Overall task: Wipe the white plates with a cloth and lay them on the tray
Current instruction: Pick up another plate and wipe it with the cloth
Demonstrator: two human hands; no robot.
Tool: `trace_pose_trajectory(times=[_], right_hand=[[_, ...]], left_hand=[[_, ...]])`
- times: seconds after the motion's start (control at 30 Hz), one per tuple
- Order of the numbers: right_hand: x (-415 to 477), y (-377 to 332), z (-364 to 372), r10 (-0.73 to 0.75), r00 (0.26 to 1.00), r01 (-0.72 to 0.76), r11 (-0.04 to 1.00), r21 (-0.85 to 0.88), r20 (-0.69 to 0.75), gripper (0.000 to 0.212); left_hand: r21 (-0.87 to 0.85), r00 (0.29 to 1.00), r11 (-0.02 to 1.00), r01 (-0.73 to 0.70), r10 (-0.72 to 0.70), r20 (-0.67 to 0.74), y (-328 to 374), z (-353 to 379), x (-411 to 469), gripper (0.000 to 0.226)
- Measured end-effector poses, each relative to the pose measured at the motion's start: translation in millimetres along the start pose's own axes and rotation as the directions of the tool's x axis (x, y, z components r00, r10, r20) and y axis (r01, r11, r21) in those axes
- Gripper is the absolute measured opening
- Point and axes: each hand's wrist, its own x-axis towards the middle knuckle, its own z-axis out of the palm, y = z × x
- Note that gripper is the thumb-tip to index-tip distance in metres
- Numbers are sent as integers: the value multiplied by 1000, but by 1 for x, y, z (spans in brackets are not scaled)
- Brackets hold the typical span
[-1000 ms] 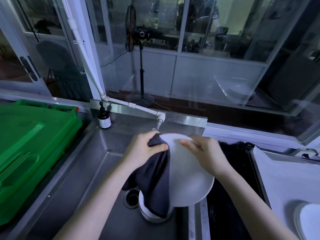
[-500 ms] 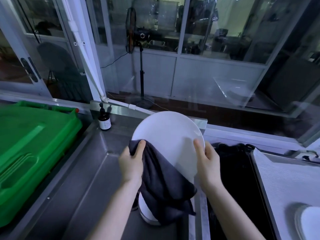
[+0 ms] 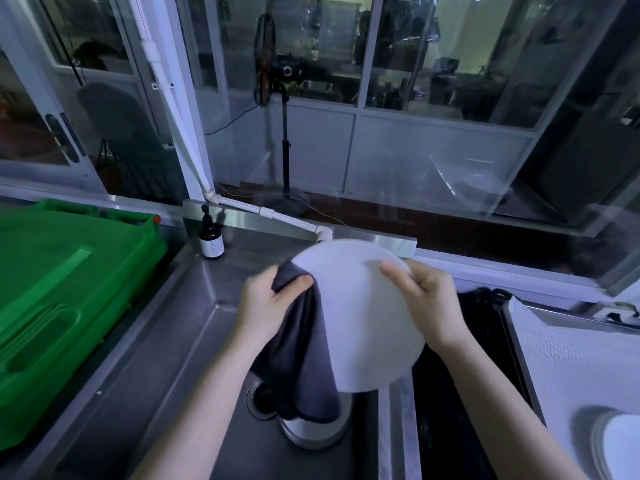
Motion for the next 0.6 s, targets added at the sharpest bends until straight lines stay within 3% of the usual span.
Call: trace_pose_trajectory(times=[0.07,0.13,0.2,0.3,0.37,0.43,0.53,0.6], right_hand=[[-4,4,4,89,991,-78,991,111,-99,57],[-6,5,8,51,994,-47,998,41,-94,56],[-4,2,8,-16,1000,15,997,-71,-16,56],[0,-8,9,-154,968,202,947,-251,197,52],[1,-10,8,-210,939,285,919,-271,274,52],[0,-6,4,-161,959,219,943,-249,232,50],[-7,3,2,-17,999,21,996,-89,47,55],[-14,9,5,57,998,-58,998,-27,-14,58]], left_hand=[[-31,993,995,94,-96,-71,-5,-1,-3,16],[-9,993,995,101,-101,-59,-7,-1,-2,17],[35,999,999,41,-41,-2,-2,-3,0,20],[137,975,985,-107,77,209,8,-2,2,18],[176,950,973,-147,89,300,9,1,-2,29],[136,968,981,-139,105,229,6,0,-7,27],[11,993,995,-104,103,53,0,-2,-13,15],[-13,996,996,-87,87,34,-1,-2,-13,15]])
